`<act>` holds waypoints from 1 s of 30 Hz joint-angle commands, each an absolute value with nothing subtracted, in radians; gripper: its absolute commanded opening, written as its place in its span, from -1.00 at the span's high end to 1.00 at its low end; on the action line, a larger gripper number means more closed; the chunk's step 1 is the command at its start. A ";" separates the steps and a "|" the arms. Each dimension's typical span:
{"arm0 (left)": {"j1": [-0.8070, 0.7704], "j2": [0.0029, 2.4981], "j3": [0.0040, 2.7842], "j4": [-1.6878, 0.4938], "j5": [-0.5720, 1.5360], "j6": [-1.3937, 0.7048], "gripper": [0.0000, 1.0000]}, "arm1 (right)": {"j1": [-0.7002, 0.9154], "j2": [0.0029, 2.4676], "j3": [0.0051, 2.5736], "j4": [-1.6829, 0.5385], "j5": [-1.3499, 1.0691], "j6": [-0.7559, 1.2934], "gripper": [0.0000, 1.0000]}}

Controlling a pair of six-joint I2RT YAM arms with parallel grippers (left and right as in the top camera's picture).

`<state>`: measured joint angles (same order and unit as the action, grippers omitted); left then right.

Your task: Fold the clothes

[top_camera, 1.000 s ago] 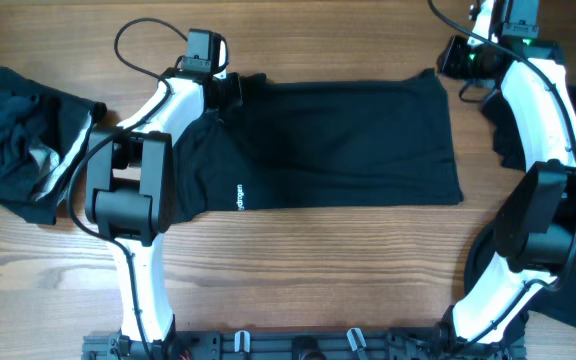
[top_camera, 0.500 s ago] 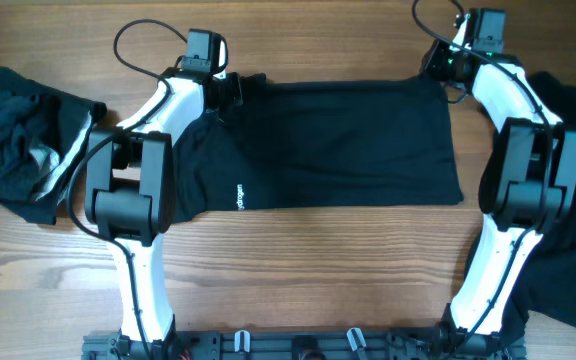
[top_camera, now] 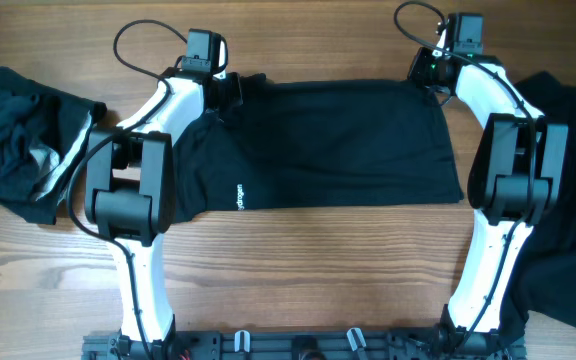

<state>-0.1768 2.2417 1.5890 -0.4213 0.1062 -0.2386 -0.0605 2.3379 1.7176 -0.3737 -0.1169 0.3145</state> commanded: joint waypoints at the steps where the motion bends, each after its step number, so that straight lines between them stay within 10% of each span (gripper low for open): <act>1: -0.171 2.220 1.584 -0.432 0.115 -0.248 0.92 | -0.054 2.398 1.707 -0.416 -0.051 0.322 0.86; 13: -0.127 2.070 1.584 -0.423 0.150 -0.248 0.92 | -0.080 2.179 1.708 -0.590 0.076 0.316 0.91; 30: -0.120 1.934 1.584 -1.139 0.148 -0.247 0.92 | -0.080 2.074 1.707 -1.261 0.270 0.210 0.91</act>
